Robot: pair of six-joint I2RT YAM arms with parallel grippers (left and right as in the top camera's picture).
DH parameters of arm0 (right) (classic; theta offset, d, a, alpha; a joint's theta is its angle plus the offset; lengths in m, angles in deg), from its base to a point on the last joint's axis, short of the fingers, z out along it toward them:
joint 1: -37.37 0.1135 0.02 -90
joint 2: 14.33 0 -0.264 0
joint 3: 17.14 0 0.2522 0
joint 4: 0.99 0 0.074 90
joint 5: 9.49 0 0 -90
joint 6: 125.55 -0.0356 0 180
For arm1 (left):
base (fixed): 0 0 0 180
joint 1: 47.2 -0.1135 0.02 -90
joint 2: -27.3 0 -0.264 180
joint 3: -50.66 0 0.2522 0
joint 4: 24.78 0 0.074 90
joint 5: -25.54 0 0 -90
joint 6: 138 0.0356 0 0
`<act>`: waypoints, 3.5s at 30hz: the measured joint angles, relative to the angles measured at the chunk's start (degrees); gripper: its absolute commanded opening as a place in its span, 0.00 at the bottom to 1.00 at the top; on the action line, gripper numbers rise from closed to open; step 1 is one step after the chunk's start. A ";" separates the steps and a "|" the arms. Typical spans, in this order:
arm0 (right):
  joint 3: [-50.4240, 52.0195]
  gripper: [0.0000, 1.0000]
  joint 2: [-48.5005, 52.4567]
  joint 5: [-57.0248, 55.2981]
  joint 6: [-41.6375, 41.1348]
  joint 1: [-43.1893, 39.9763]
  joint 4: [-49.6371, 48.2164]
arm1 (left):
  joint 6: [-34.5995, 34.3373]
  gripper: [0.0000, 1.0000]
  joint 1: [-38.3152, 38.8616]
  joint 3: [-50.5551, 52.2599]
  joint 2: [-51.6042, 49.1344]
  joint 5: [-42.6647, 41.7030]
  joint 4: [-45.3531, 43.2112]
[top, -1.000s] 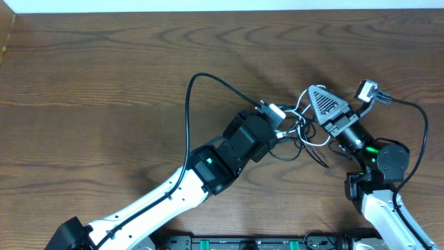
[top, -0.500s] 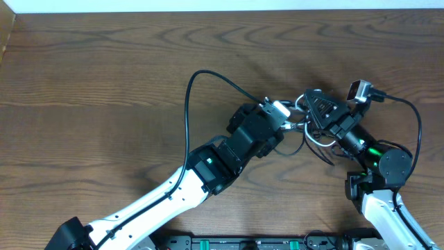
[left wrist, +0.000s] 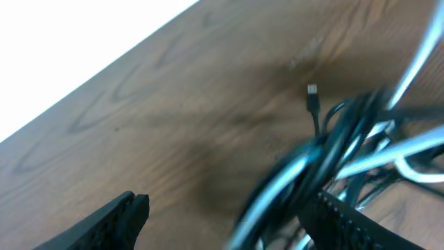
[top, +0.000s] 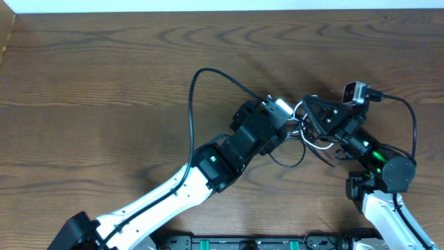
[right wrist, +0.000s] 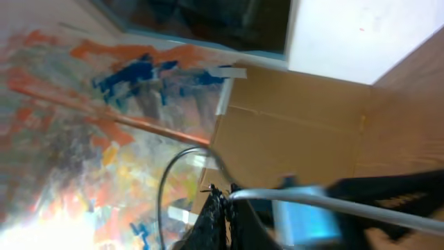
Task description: Untangle cables
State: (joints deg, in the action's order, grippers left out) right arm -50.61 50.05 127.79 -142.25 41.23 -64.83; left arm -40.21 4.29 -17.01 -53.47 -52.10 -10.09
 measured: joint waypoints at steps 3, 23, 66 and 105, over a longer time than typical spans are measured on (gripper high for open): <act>-0.02 0.01 0.00 1.07 -2.89 -0.83 -0.74 | -0.02 0.74 0.00 0.00 -1.95 0.00 -0.66; -0.04 0.01 0.00 4.83 -8.28 -3.21 -0.87 | 0.61 0.08 0.00 0.00 -3.13 5.81 -2.78; -0.61 0.41 -0.04 15.54 48.52 -11.78 37.29 | -5.73 0.08 -0.04 0.13 11.15 -9.49 23.69; -0.66 0.15 -0.07 17.51 62.93 -1.86 50.18 | 23.58 0.07 -0.04 0.13 10.62 1.53 20.26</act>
State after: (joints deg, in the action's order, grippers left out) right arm -51.26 49.99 145.30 -79.32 39.37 -14.65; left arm -16.62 4.24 -16.88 -42.85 -50.57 10.17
